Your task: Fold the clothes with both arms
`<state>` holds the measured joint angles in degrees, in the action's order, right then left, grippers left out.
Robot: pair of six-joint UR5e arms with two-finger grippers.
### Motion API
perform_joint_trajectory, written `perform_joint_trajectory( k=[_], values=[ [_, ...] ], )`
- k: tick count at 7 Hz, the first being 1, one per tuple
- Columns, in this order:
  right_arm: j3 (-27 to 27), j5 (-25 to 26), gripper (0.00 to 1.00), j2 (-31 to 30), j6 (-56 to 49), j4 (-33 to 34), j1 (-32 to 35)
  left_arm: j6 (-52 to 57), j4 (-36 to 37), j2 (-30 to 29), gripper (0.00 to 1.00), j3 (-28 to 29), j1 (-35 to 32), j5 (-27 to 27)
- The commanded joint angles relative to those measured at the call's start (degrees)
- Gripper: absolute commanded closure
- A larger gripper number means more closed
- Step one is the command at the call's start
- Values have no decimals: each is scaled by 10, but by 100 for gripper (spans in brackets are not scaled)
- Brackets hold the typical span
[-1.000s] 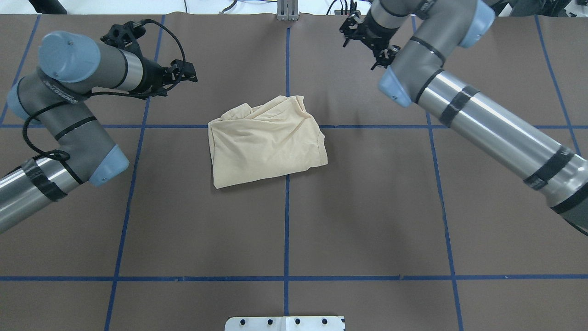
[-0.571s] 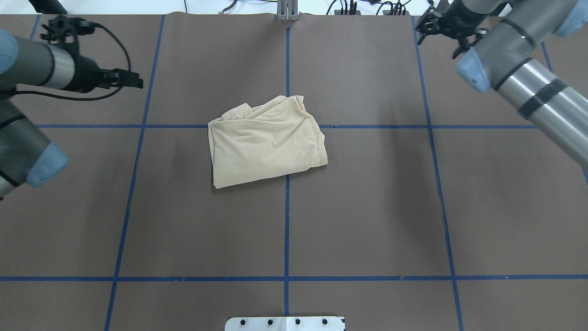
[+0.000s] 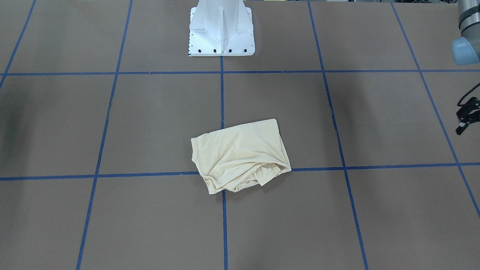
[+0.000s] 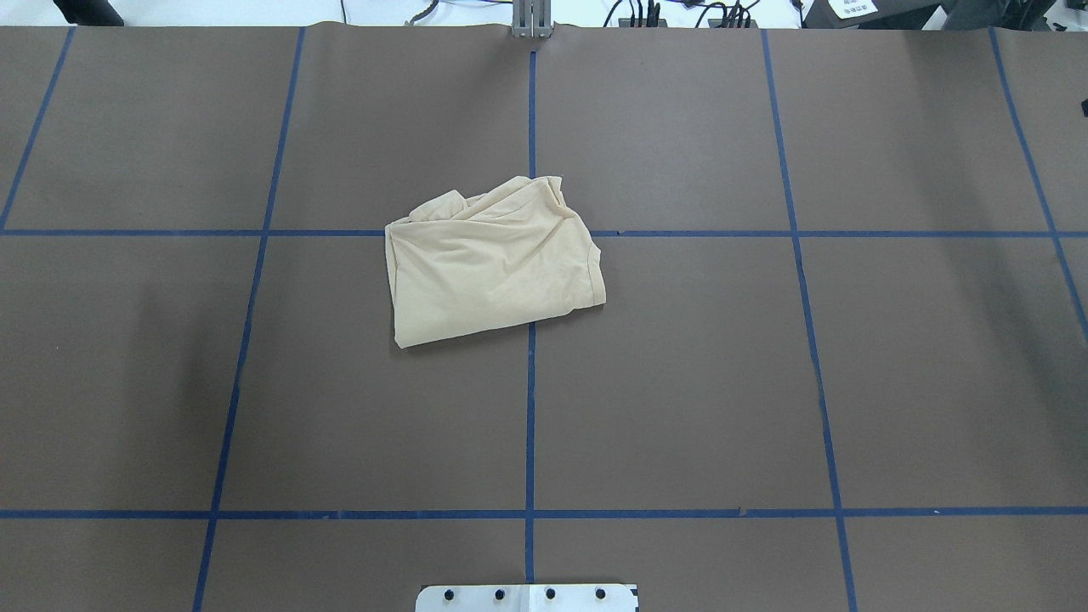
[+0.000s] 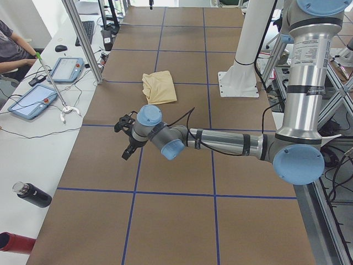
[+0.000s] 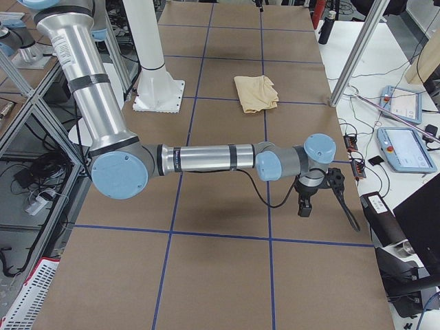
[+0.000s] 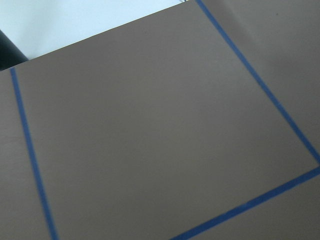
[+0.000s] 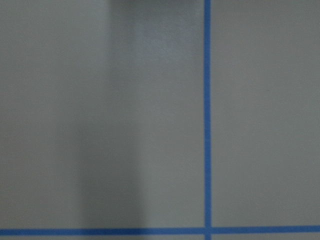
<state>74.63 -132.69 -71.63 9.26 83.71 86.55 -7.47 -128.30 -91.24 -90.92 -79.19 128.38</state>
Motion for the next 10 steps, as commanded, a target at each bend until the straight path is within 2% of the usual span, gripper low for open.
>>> perform_joint_trajectory(
  k=[1,3,5,7,9,10],
  values=[
    [21,-10,0,-26,-92,76,32,58,45,12,0,0,-40,34],
    [67,-13,0,-61,-93,77,33,48,46,10,0,2,-38,35],
    [69,-21,0,-71,-92,75,33,21,80,12,0,0,-38,85],
    [80,-25,0,-92,-93,69,31,-38,102,2,0,-11,-38,88],
    [81,-25,0,-106,-92,68,30,-29,160,10,0,-41,-41,88],
    [101,-21,0,-108,-84,68,19,2,163,13,0,-37,-41,88]
  ],
)
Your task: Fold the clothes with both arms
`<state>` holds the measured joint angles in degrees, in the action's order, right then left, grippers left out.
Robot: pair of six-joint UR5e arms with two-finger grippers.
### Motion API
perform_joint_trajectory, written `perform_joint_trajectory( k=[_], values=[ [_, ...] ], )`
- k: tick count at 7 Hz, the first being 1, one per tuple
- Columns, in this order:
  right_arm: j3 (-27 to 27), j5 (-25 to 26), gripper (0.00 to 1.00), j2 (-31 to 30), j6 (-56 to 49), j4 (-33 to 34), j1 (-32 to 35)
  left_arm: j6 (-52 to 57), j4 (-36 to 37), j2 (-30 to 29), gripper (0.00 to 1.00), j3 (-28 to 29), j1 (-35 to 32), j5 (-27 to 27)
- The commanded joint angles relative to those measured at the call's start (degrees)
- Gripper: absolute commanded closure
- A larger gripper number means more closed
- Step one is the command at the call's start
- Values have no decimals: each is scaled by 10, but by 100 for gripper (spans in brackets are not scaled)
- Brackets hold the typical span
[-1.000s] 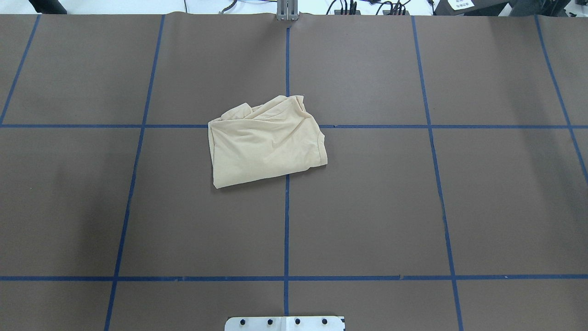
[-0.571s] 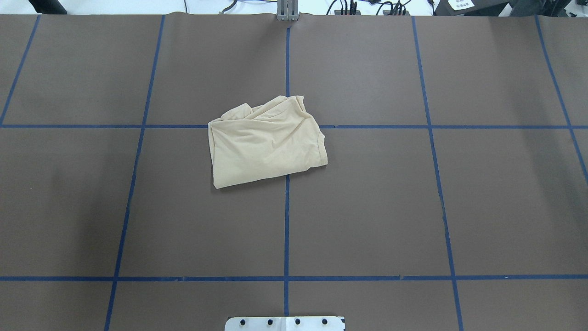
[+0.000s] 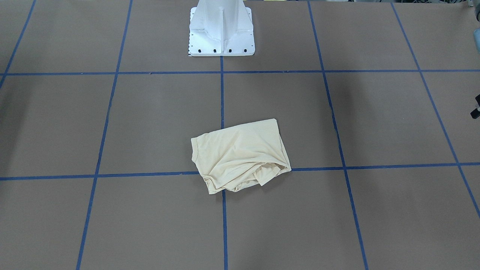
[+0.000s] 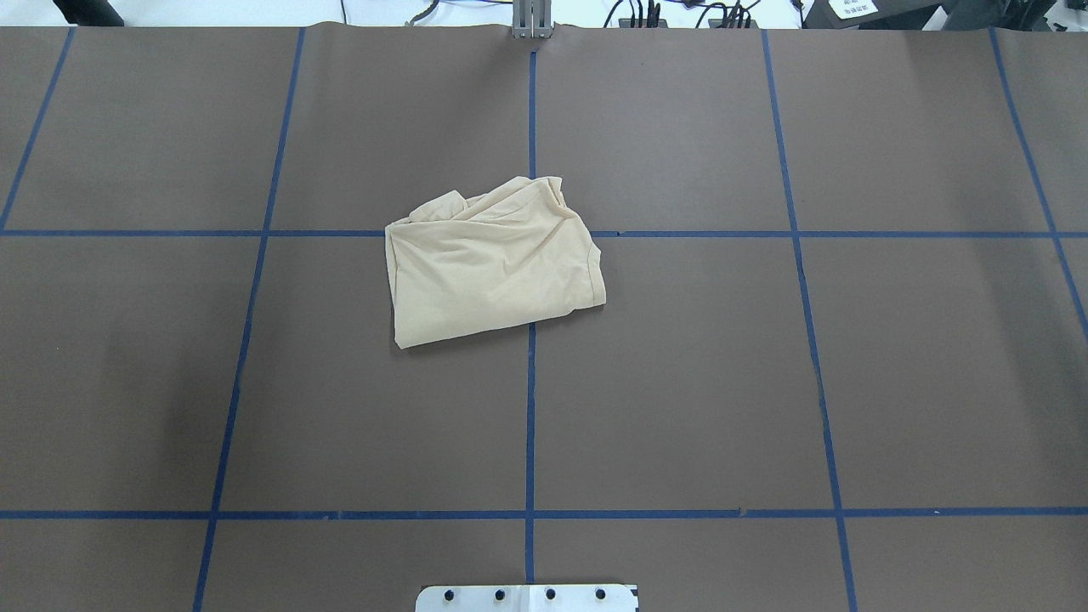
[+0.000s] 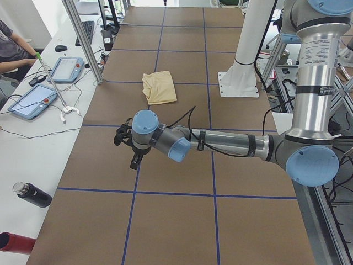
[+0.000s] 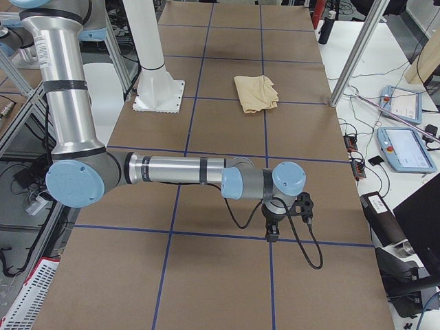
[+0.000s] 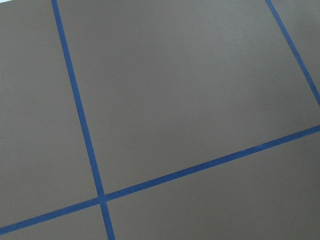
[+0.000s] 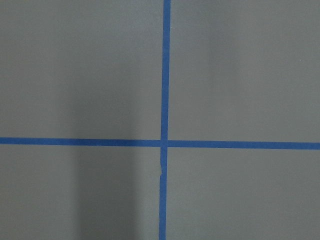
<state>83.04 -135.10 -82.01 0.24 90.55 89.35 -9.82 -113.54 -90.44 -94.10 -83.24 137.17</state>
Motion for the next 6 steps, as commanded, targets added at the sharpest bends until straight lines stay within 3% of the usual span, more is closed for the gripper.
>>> perform_joint_trajectory(
  k=[1,2,4,6],
  values=[
    [21,3,0,-5,15,-1,-26,68,16,8,0,9,-1,-2],
    [21,-1,0,-5,16,-1,-28,100,2,44,0,8,-9,-5],
    [19,-27,0,-6,11,1,-27,93,-15,52,0,-4,-21,1],
    [43,-23,0,-46,10,-6,-27,94,-15,49,0,-12,-26,-2]
  ],
)
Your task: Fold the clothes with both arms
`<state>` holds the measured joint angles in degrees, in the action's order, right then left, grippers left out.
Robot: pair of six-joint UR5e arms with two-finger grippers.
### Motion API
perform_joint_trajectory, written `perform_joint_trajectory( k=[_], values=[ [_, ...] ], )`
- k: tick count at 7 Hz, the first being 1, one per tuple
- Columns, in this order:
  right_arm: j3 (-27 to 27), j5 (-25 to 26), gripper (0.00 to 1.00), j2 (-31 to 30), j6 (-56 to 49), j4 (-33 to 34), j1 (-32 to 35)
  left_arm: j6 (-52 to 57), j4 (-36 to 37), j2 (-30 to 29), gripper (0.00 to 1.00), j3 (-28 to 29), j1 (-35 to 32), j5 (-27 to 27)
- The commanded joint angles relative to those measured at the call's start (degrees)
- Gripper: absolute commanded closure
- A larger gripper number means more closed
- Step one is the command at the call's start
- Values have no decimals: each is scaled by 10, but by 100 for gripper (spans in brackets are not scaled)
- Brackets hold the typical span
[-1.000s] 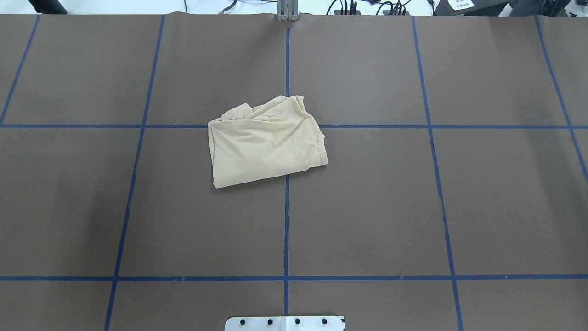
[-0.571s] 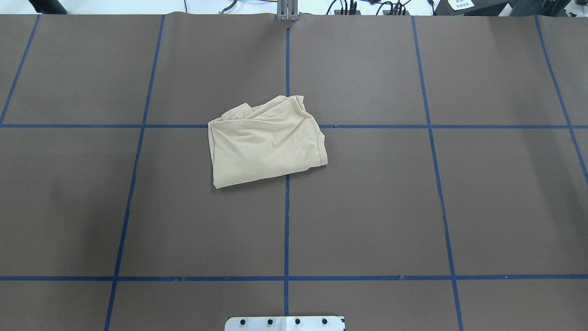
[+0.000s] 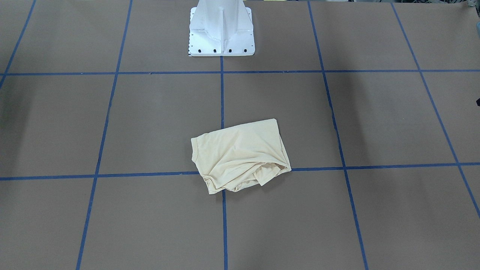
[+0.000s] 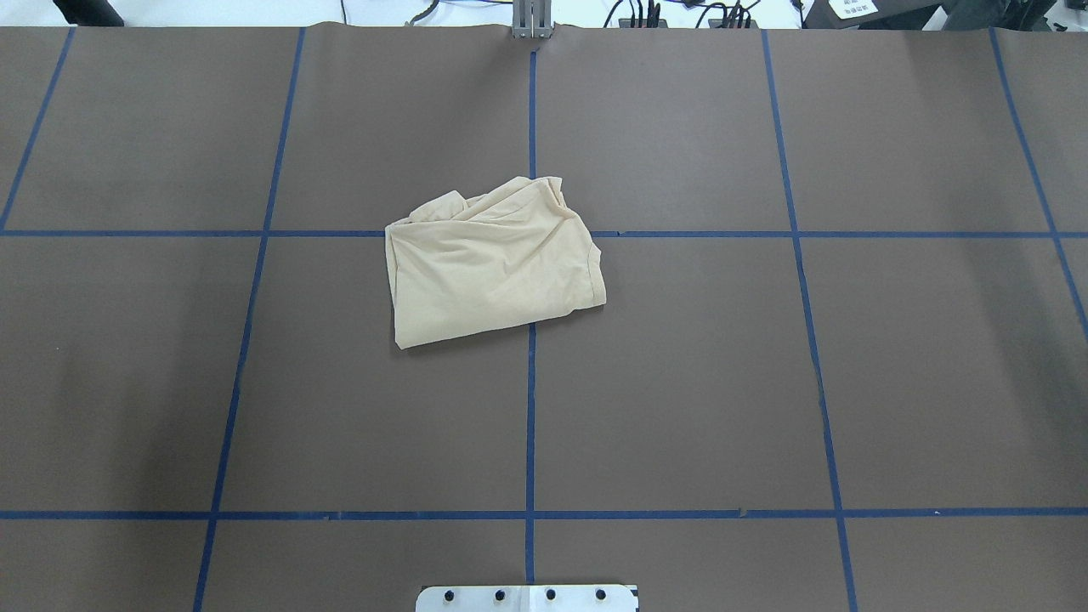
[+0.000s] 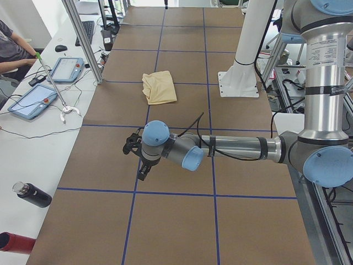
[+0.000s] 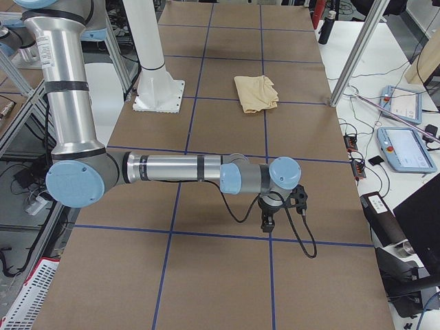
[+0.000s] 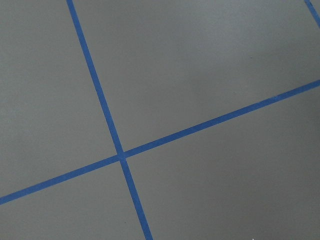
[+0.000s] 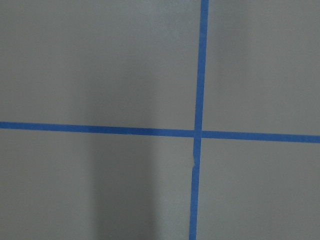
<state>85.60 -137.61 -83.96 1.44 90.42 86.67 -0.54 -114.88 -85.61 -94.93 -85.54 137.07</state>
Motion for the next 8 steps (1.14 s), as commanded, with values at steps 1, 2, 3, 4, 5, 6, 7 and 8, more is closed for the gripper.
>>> perform_joint_trajectory(
  k=[1,2,3,4,5,6,7,8],
  values=[
    [32,-3,0,-36,4,-16,0,2,-3,6,0,-19,-3,-5],
    [67,1,0,-55,4,-19,0,4,-3,9,0,-31,-3,-5],
    [70,2,0,-50,-6,-24,-1,0,-1,4,0,-19,-2,-4],
    [96,-19,0,-68,-7,-28,0,1,-1,3,0,-20,-2,-2],
    [98,-12,0,-72,-9,-28,0,1,-1,-2,0,-17,-1,-4],
    [98,2,0,-73,-9,-28,0,0,-1,-2,0,-19,-2,-4],
    [98,29,0,-72,-9,-28,-1,1,-1,-1,0,-17,-1,-4],
    [98,25,0,-73,-8,-28,-1,1,-2,0,0,-18,-2,-4]
  ],
)
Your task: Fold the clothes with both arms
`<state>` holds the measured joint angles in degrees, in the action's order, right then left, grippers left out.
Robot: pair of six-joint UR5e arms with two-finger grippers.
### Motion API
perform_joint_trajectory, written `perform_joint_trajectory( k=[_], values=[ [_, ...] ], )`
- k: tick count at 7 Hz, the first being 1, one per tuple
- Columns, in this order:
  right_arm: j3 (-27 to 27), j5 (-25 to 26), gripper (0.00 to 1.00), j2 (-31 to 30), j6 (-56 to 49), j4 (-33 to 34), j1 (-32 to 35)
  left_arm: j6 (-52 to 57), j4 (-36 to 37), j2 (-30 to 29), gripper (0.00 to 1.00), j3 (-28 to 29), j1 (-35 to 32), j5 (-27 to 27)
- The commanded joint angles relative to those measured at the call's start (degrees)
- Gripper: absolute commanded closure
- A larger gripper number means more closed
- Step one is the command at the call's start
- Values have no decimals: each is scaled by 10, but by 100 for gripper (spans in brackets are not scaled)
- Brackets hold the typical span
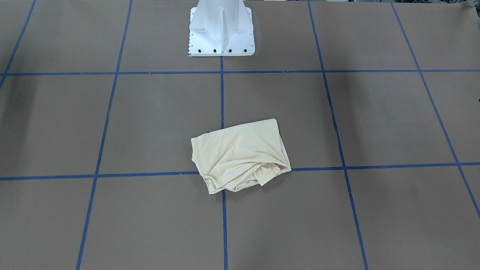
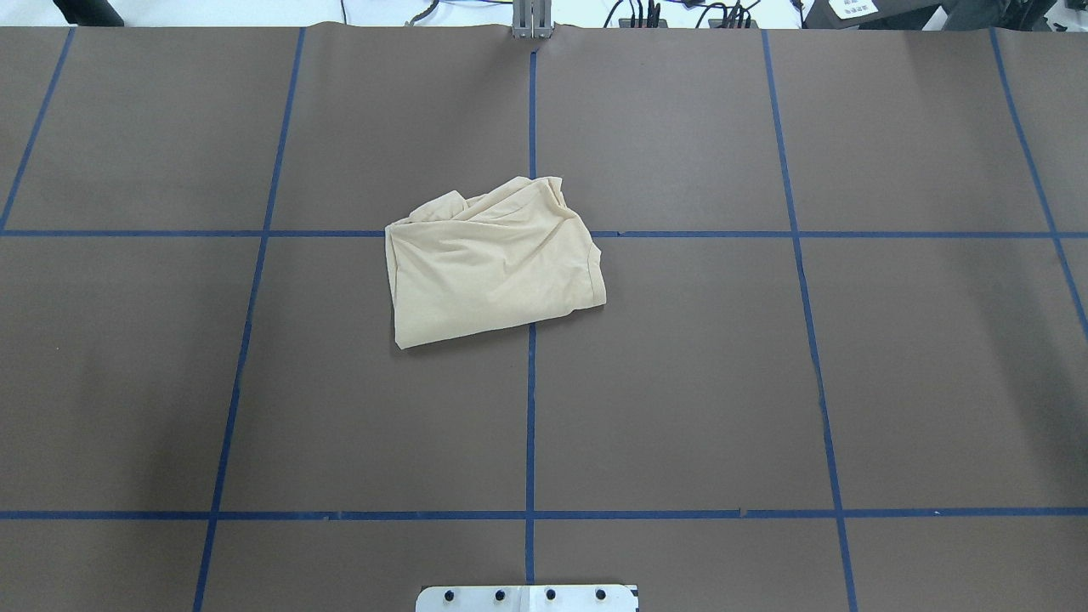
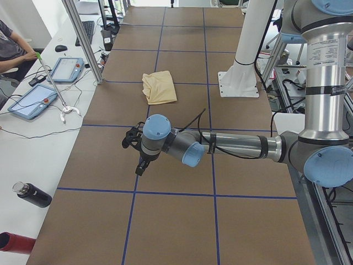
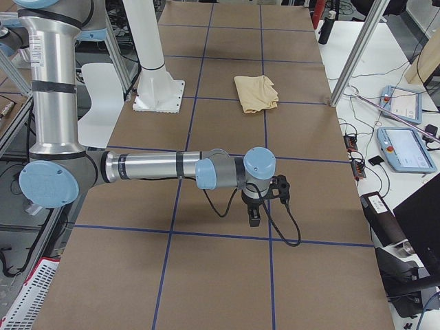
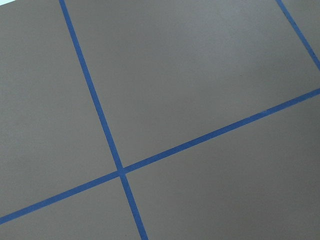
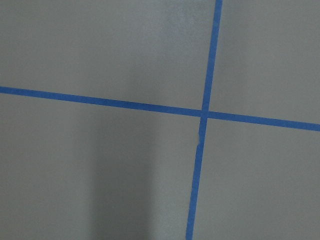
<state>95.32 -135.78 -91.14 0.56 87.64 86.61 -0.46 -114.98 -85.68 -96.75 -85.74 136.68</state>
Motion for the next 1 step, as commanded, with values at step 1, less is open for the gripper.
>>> perform_joint_trajectory(
  k=[1],
  values=[
    [0,4,0,-3,1,0,0,0,-1,0,0,-1,0,0]
  ],
)
